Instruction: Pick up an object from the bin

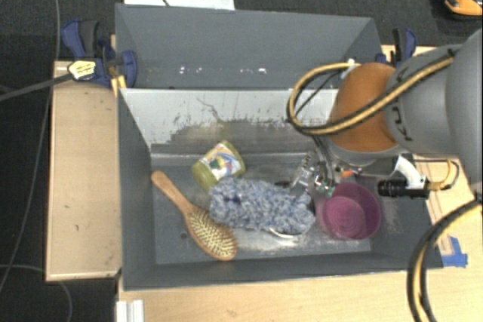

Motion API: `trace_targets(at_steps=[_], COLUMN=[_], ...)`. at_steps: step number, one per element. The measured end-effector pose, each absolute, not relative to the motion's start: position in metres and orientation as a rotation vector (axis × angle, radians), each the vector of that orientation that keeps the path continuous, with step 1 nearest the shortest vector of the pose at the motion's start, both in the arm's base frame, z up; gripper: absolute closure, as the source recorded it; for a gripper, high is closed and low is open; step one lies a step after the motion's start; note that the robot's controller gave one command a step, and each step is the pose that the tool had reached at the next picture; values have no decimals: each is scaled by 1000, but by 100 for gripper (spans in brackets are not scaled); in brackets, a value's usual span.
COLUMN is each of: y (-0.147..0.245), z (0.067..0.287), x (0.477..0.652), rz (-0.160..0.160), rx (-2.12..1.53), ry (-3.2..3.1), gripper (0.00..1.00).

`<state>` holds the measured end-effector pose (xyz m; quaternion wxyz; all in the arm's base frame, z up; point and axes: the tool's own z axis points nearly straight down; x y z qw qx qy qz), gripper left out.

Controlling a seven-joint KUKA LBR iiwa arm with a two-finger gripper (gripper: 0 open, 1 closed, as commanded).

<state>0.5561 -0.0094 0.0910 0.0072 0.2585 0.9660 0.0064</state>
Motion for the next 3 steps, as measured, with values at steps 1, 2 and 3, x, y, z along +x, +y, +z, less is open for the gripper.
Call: trace_targets(at_steps=[1,2,3], y=[-30,-31,-31], z=[123,123,123], x=[543,543,543], rz=[20,20,20], rx=[690,689,689], ry=[3039,3040,3040], gripper=[100,100,100])
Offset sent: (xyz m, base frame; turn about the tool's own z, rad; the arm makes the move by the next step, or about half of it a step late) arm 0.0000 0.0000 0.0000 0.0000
